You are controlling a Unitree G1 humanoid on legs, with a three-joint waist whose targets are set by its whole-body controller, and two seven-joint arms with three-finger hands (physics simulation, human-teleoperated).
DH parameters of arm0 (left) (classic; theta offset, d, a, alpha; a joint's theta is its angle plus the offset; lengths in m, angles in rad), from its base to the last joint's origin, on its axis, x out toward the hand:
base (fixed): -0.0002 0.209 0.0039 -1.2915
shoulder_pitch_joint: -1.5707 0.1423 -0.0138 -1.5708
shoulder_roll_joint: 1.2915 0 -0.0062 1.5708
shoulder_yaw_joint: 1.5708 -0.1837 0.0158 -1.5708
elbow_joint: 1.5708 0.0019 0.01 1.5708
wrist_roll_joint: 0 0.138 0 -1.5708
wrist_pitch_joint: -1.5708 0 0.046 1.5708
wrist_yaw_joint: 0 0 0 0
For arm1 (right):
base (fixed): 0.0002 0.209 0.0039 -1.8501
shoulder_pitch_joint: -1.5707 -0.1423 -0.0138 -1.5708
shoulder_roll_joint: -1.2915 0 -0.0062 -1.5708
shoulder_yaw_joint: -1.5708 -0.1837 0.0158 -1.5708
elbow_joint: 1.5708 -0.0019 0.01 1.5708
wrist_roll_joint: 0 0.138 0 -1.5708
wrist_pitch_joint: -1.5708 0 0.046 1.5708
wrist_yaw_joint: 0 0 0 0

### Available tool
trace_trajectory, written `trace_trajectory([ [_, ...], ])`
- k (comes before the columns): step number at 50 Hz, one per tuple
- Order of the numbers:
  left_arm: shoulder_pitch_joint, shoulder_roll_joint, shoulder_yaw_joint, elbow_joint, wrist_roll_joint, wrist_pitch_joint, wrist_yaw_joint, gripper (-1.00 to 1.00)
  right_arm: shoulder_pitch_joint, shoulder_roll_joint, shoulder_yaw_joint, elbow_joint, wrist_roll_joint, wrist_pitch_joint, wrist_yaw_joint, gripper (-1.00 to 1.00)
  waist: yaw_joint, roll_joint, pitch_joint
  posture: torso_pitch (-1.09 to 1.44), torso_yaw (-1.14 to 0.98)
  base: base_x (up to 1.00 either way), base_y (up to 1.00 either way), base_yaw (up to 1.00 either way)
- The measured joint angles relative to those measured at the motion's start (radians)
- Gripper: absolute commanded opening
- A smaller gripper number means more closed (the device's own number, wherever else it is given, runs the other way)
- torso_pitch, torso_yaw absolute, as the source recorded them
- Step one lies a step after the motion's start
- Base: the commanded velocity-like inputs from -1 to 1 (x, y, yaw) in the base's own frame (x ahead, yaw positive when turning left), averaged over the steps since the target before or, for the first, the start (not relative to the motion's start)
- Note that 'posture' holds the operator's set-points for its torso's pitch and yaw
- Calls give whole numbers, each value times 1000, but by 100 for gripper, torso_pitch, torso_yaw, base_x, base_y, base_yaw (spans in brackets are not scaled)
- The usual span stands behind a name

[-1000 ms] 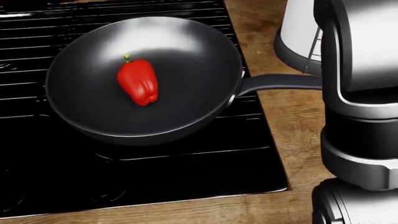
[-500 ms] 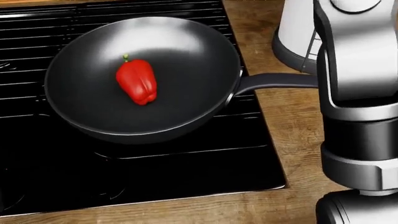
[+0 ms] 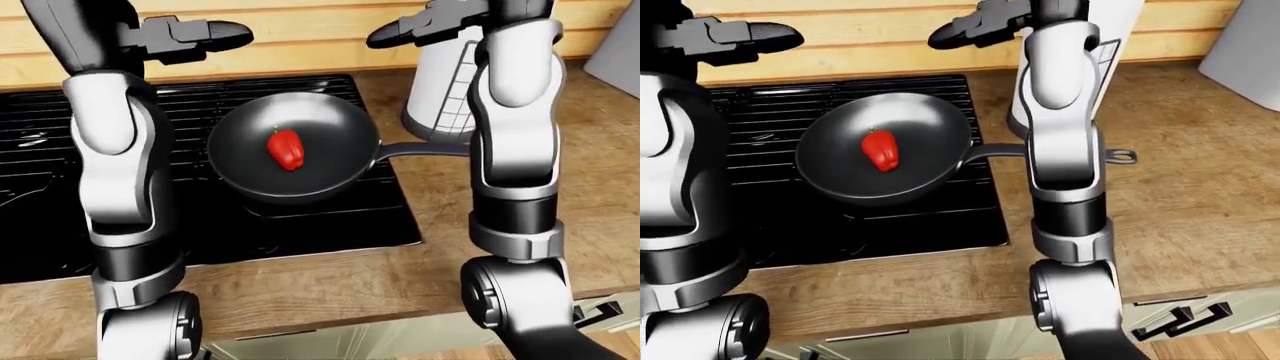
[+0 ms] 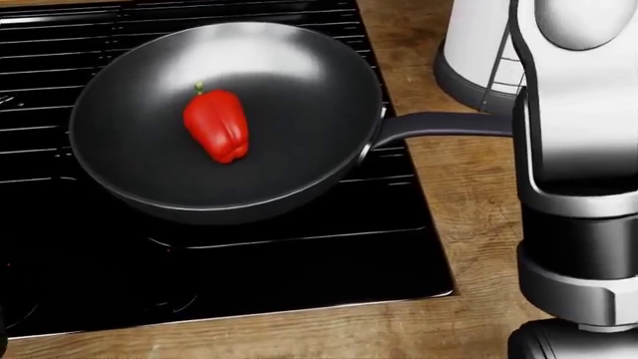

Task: Pick the bell pepper from the plate and place it in the pan.

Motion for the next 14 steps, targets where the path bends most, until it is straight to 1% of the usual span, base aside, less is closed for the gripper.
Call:
trace_trajectory([
  [7, -22, 8, 2, -6, -7, -9, 5, 100, -3, -3, -4, -24, -6, -26, -5, 100, -1, -2, -2, 0, 0, 0, 0, 0],
  [14, -8, 10, 6, -56, -13, -24, 10, 100, 3, 0, 7, -101, -41, -22, 6, 100, 0, 1, 0, 0, 0, 0, 0, 0],
])
